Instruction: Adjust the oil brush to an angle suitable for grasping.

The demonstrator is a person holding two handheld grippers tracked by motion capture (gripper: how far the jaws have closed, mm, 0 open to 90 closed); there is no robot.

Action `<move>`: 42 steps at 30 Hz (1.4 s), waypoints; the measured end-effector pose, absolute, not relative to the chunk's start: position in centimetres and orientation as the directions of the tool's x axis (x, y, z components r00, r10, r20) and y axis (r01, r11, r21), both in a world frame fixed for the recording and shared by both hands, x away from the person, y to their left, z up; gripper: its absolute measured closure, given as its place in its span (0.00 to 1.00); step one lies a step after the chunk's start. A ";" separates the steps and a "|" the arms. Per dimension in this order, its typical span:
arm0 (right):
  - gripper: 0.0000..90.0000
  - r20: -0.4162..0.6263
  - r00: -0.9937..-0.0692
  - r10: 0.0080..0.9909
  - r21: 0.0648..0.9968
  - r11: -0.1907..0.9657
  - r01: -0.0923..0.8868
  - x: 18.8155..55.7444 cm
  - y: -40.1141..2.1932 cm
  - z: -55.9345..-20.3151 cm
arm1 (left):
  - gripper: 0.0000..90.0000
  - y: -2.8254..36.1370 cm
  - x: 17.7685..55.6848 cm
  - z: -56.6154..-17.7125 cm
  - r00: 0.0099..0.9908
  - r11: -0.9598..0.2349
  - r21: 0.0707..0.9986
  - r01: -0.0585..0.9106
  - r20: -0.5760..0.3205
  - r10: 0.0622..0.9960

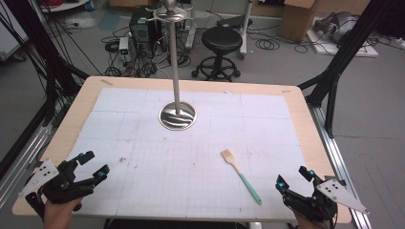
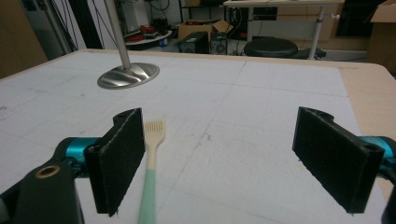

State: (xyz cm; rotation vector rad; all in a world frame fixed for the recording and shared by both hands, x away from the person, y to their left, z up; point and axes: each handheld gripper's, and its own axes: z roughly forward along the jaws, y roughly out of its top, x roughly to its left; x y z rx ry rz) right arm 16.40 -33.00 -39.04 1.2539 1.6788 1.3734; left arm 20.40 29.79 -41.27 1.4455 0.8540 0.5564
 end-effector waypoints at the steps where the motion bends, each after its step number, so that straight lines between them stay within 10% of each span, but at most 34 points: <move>1: 0.18 0.097 -0.352 0.931 0.960 0.006 0.279 16.4 -33.0 -39.0 | 0.23 29.8 20.4 -41.3 0.603 0.082 0.983 0.164 -0.166 0.781; 18: 0.31 0.119 -0.410 0.904 0.945 0.024 0.327 17.7 -30.6 -39.9 | 0.23 29.6 20.7 -41.4 0.601 0.080 0.982 0.174 -0.170 0.781; 23: 0.81 0.129 -0.510 0.850 0.925 0.082 0.371 18.2 -28.1 -40.0 | 0.24 29.7 20.5 -41.4 0.607 0.075 0.983 0.170 -0.164 0.777; 27: 0.97 0.112 -0.556 0.824 0.898 0.156 0.412 19.0 -26.1 -40.8 | 0.25 30.0 20.5 -41.4 0.600 0.086 0.982 0.170 -0.173 0.781; 42: 0.99 0.115 -0.599 0.793 0.801 0.282 0.528 20.8 -23.8 -43.7 | 0.25 29.7 20.8 -41.5 0.605 0.074 0.982 0.176 -0.167 0.779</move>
